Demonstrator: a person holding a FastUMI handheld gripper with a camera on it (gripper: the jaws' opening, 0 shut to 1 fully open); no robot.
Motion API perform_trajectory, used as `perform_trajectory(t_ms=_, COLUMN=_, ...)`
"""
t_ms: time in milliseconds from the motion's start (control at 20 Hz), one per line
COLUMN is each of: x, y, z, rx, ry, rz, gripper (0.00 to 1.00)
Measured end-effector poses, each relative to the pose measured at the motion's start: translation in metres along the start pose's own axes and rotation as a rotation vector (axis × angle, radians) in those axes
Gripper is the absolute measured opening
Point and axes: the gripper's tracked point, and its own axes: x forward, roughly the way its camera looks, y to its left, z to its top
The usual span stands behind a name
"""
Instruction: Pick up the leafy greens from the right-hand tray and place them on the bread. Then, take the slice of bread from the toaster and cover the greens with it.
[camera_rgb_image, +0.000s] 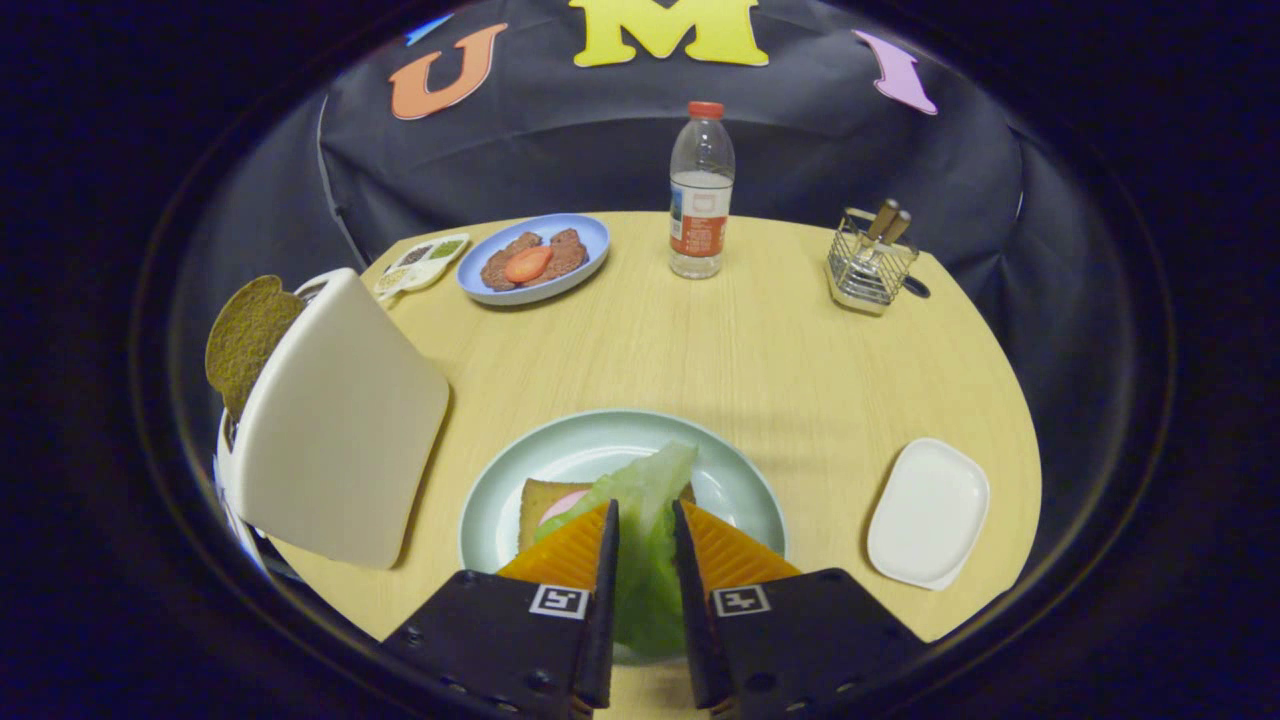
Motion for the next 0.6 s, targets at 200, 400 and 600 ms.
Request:
perform_trajectory(t_ms=200, x=-0.032, y=0.005, z=0.009, rx=-0.052, ry=-0.035, rz=0.001, gripper=0.62)
perform_trajectory(t_ms=400, x=-0.087, y=0.012, z=0.031, rx=-0.068, ry=-0.149, rz=0.017, gripper=0.88)
perform_trajectory(t_ms=600, x=-0.154, y=0.012, z=0.062, rx=-0.054, ry=-0.324, rz=0.004, gripper=0.97)
